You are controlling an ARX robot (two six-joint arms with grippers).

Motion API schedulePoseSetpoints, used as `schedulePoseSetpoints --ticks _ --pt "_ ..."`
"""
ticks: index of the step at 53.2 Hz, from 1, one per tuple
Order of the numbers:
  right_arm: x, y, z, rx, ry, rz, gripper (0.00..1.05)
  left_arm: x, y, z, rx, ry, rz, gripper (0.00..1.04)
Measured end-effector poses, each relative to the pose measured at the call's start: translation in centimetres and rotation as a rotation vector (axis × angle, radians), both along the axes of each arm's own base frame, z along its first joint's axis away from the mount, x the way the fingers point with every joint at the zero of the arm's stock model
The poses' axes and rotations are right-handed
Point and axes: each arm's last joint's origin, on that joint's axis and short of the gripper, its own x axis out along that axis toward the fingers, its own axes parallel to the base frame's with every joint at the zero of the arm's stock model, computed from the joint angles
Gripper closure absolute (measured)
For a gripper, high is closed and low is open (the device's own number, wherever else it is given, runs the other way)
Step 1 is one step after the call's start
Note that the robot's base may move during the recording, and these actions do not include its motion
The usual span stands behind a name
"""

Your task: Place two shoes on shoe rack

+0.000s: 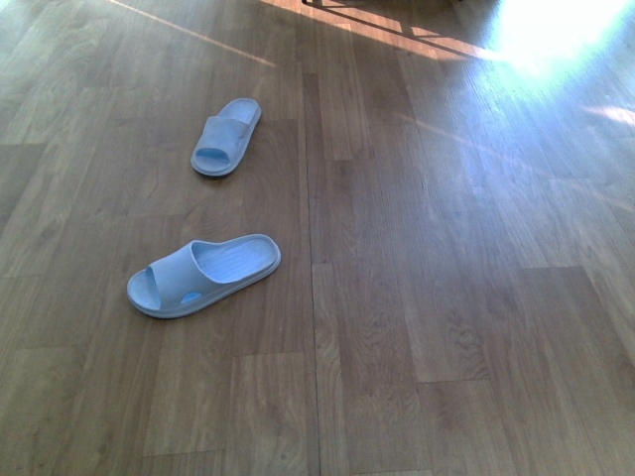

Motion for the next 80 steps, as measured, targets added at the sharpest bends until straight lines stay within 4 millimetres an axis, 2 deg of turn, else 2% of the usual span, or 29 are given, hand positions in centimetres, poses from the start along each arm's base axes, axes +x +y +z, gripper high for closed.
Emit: schedulePoseSetpoints --ticks 80 --pt "0.0 -0.01 0.0 0.0 0.0 -0.003 0.09 0.0 0.01 0.0 0.0 0.0 -0.001 0.09"
